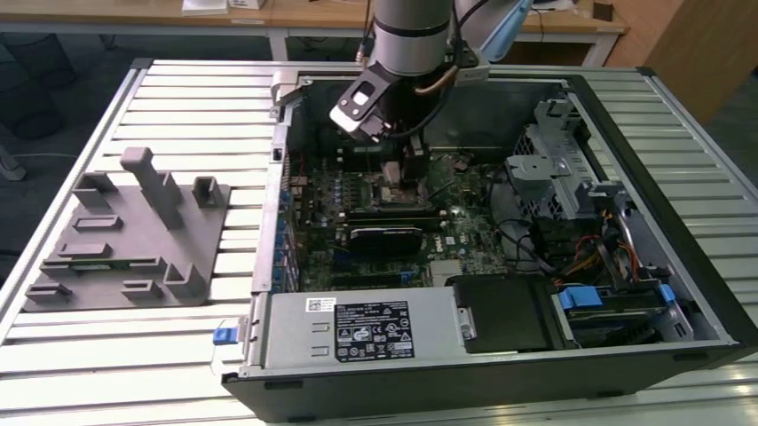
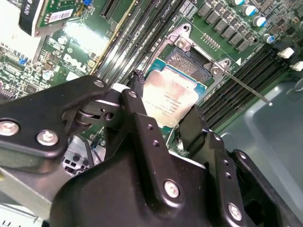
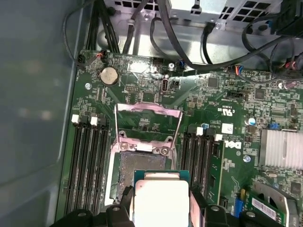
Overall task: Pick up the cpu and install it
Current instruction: 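Place the cpu into insertion slot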
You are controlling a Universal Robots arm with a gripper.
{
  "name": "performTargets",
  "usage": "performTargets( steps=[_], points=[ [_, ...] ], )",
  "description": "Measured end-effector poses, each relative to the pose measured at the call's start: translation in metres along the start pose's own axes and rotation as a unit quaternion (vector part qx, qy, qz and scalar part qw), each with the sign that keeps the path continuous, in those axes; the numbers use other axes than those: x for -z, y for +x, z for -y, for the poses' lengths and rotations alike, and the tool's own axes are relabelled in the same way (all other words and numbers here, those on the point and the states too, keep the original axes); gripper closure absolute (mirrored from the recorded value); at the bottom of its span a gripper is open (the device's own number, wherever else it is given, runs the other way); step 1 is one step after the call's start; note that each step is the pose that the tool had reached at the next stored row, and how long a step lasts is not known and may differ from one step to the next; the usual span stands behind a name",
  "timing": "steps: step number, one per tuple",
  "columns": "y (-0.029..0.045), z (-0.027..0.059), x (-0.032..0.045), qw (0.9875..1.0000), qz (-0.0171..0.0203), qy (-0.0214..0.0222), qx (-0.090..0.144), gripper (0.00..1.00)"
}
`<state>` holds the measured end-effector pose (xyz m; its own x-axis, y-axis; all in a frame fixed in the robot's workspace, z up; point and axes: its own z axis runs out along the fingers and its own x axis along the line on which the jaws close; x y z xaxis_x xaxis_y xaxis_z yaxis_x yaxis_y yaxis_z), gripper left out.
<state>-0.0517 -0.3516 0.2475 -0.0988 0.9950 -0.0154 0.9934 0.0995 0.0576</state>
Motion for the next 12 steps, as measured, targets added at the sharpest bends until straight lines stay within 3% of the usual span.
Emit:
performTargets(
  steps=[12],
  points=[
    [0.0019,-0.0018,-0.0199,1.0,0.0004,0.0006,-0.008,0.46]
  ],
)
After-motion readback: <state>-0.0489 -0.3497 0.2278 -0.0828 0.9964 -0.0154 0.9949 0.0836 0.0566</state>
